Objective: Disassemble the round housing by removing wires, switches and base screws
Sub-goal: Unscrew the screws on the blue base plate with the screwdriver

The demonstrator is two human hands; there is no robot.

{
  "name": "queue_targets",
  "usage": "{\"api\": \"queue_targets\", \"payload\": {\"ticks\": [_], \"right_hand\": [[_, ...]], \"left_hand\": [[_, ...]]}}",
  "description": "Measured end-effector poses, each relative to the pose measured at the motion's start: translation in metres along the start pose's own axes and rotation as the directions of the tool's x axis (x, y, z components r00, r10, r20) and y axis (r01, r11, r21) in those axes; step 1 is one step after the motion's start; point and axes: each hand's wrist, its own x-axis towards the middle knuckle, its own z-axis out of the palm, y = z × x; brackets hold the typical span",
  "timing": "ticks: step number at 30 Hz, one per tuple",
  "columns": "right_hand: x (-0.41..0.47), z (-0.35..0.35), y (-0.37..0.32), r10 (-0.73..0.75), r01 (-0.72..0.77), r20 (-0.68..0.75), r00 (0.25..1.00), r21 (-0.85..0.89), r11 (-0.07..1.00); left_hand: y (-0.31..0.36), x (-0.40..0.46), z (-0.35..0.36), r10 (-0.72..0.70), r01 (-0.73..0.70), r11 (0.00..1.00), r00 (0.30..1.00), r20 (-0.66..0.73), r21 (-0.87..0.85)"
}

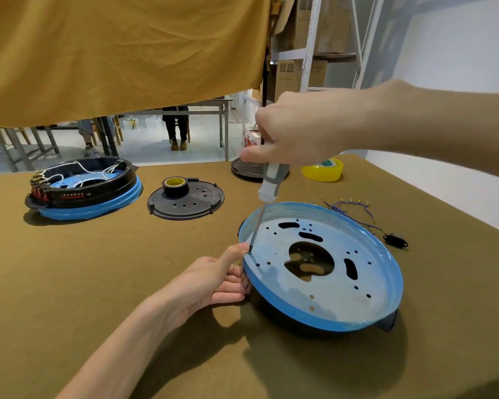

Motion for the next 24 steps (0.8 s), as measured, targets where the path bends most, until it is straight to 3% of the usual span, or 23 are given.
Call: {"api": "queue_targets", "payload": {"ticks": [4, 6, 9, 11, 13, 15, 18, 20, 22, 24], "right_hand": [[-0.003, -0.015, 0.007, -0.184, 0.139, 0.090, 0.979, 0.369, 0.919], [-0.007, -0.018, 0.009, -0.254, 0.183, 0.112, 0.961, 0.435, 0.882], [-0.005, -0.006, 0.004, -0.148, 0.081, 0.149, 0.978, 0.387, 0.918], [-0.004, -0.001, 0.002, -0.061, 0.033, 0.101, 0.993, 0.258, 0.966], [-0.002, 0.000, 0.003, -0.106, 0.091, 0.051, 0.993, 0.240, 0.966], [-0.007, -0.007, 0.007, -0.198, 0.165, 0.048, 0.979, 0.386, 0.908], [-0.012, -0.009, 0.010, -0.252, 0.195, 0.071, 0.965, 0.445, 0.874], [-0.012, 0.000, 0.007, -0.150, 0.119, 0.076, 0.986, 0.317, 0.941], [-0.010, 0.008, 0.005, -0.065, 0.067, -0.019, 0.998, 0.117, 0.991], [-0.008, 0.007, 0.006, -0.081, 0.085, -0.036, 0.996, 0.132, 0.988]], "left_hand": [[0.000, 0.000, 0.000, 0.001, -0.001, 1.000, 1.000, -0.005, -0.004], [0.000, 0.000, 0.001, 0.003, -0.003, 1.000, 1.000, -0.003, -0.002], [0.000, 0.000, 0.000, 0.003, -0.003, 1.000, 1.000, 0.001, -0.003], [0.000, 0.000, -0.001, 0.005, -0.005, 1.000, 1.000, 0.000, 0.003], [0.000, 0.001, 0.000, 0.007, -0.007, 1.000, 1.000, -0.002, 0.009], [-0.001, 0.002, 0.000, 0.009, -0.009, 1.000, 1.000, -0.002, 0.011], [-0.001, 0.003, 0.000, 0.013, -0.013, 1.000, 1.000, 0.000, 0.008], [-0.002, 0.004, -0.001, 0.009, -0.009, 1.000, 1.000, -0.001, 0.007], [-0.003, 0.005, -0.002, 0.014, -0.014, 1.000, 1.000, 0.005, 0.008], [-0.003, 0.006, -0.002, 0.015, -0.015, 1.000, 1.000, 0.006, 0.005]]}}
